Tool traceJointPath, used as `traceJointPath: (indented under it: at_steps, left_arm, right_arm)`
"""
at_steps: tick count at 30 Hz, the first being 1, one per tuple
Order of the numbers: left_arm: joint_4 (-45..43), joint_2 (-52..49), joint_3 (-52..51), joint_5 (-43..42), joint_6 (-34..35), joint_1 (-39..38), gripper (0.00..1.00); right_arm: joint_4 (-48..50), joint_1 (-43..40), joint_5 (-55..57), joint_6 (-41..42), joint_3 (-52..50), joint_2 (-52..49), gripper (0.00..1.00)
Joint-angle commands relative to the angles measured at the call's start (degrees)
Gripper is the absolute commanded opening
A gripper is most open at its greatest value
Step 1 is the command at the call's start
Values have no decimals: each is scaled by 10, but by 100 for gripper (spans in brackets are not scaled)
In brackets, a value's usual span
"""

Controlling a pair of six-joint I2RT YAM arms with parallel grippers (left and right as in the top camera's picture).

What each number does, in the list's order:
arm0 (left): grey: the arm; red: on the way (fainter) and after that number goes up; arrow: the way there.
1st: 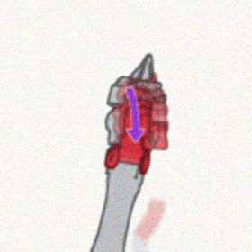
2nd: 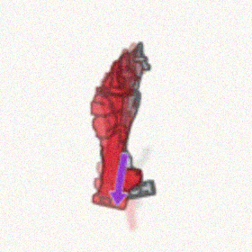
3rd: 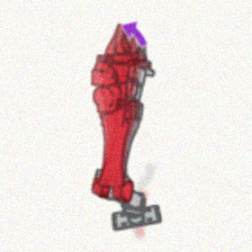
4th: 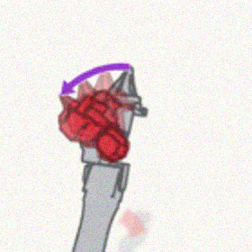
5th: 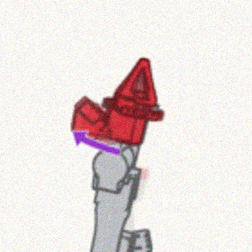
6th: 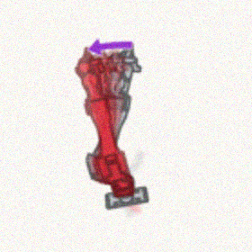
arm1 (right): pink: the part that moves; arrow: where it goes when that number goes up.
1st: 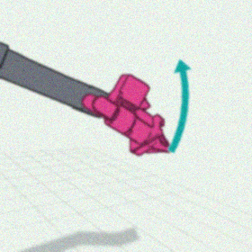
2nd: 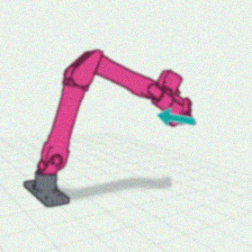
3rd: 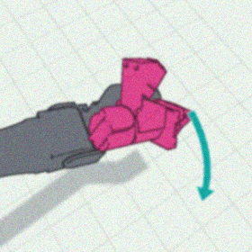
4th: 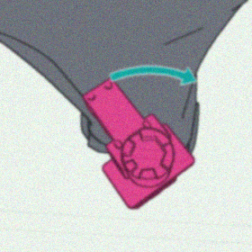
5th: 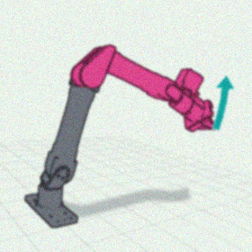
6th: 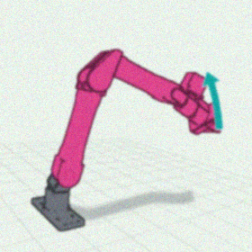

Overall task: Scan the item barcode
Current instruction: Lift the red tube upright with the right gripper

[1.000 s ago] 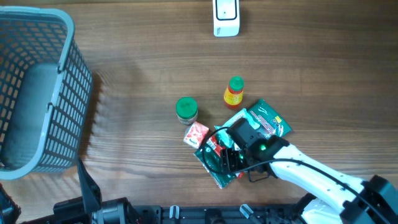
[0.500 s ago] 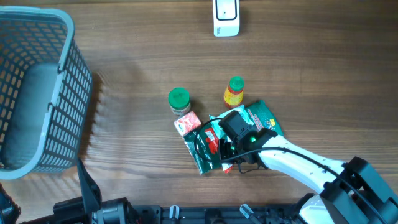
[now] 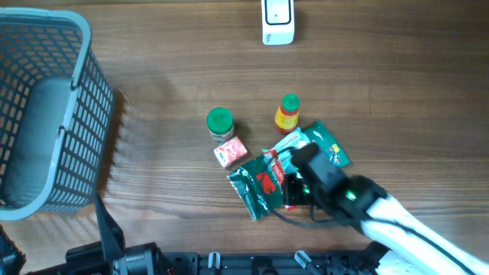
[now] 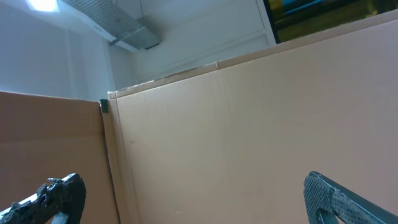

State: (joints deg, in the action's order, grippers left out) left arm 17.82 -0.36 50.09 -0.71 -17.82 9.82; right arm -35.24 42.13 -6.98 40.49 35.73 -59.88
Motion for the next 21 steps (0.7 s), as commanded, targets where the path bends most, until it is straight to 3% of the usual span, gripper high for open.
traceJointPath:
  at_steps: [1,4,11,16,21]
  left_arm:
    - [-4,1,-4,5,3,3,100]
    - [-7,1,-7,6,18,3,100]
    - [-32,1,-61,6,156,3,100]
    - [-44,1,-125,6,261,3,100]
    - [-44,1,-143,6,294,3,100]
  right_arm:
    - [-20,2,38,-2,0,103,5]
    - [-32,4,33,-12,0,183,5]
    - [-73,5,7,-14,0,315,5]
    - [-117,5,5,-26,14,336,5]
    - [-128,5,6,-46,64,336,5]
